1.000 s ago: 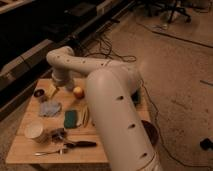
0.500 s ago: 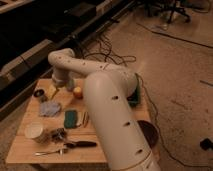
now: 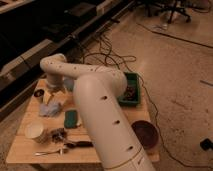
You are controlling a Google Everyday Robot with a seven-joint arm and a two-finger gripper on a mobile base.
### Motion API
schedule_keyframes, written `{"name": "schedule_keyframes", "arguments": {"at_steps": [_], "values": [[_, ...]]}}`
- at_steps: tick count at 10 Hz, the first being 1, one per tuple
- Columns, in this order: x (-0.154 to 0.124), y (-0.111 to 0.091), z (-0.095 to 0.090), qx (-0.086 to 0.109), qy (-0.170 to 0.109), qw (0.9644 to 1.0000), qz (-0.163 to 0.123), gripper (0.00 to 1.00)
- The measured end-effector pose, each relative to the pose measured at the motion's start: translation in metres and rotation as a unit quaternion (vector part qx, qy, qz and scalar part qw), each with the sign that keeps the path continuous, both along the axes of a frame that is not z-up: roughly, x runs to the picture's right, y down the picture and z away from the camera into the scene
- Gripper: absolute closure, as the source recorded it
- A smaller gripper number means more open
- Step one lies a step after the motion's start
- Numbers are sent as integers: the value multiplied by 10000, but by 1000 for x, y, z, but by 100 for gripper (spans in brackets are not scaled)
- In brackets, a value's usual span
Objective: Place towel in plastic cup
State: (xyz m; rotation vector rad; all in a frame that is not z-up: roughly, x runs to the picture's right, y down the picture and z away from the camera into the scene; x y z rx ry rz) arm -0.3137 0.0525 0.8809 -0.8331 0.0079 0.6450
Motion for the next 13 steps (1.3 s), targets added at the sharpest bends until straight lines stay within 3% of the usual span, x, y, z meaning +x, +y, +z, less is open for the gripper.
{"name": "schedule_keyframes", "arguments": {"at_steps": [6,12,13], "values": [[-21,24,18,76,30,9991,-414,20],[-20,38,38,-139,139,9982,-563,20],[-19,39,39,-153,156,9980,-589,24]]}}
